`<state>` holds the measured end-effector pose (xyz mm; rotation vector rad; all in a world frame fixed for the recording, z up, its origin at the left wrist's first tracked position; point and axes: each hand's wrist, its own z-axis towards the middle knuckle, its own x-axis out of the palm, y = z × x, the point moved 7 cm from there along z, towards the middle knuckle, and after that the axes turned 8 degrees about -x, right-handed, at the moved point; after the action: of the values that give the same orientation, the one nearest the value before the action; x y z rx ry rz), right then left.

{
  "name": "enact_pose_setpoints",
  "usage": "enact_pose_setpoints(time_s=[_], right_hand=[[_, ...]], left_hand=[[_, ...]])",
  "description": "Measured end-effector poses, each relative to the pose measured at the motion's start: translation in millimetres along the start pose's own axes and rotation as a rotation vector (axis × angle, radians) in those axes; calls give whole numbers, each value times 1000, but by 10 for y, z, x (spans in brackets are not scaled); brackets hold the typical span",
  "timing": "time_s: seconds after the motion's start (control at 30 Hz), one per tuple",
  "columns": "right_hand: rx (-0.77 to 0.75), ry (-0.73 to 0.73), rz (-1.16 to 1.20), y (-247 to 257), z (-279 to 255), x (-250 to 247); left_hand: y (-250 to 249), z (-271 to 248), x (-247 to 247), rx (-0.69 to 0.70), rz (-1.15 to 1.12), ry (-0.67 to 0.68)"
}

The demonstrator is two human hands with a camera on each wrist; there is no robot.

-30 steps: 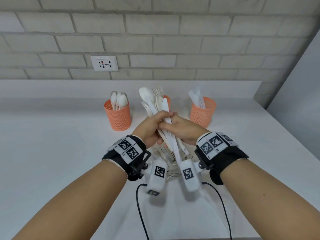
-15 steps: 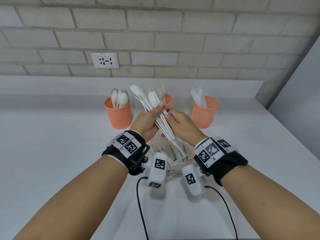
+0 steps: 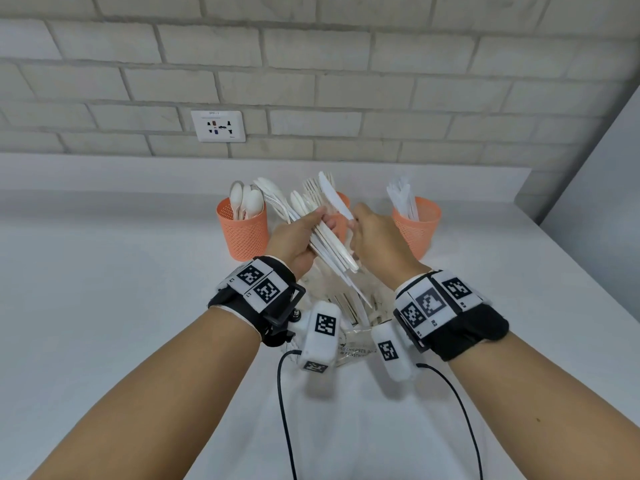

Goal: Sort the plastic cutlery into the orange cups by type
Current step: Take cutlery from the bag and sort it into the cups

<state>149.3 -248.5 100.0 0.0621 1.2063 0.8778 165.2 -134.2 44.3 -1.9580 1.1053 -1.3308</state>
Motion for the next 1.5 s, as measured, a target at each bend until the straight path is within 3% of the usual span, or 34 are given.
enact_pose_setpoints(time_s=[0.1, 0.23, 0.47, 0.63, 0.87, 1.03, 1.27, 1.5], right_hand=[[-60, -60, 142, 75, -7, -50], [-144, 0, 240, 139, -35, 55], [-165, -34, 257, 53, 21, 48], [-196, -62, 298, 74, 7, -5], [-130, 35, 256, 67, 51, 110], [19, 184, 291, -55, 120, 196], [48, 179, 276, -145, 147, 191], [283, 203, 641, -397, 57, 230]], left_hand=[[-26, 13, -26, 18, 29, -15], [-31, 32, -36, 8, 106, -30], [-56, -62, 140, -34, -7, 143], [-44, -57, 167, -61, -60, 193], [-41, 17, 154, -37, -65, 167], [19, 39, 169, -37, -16, 175], [5, 79, 241, -50, -11, 212], [-30, 191, 262, -30, 18, 186]])
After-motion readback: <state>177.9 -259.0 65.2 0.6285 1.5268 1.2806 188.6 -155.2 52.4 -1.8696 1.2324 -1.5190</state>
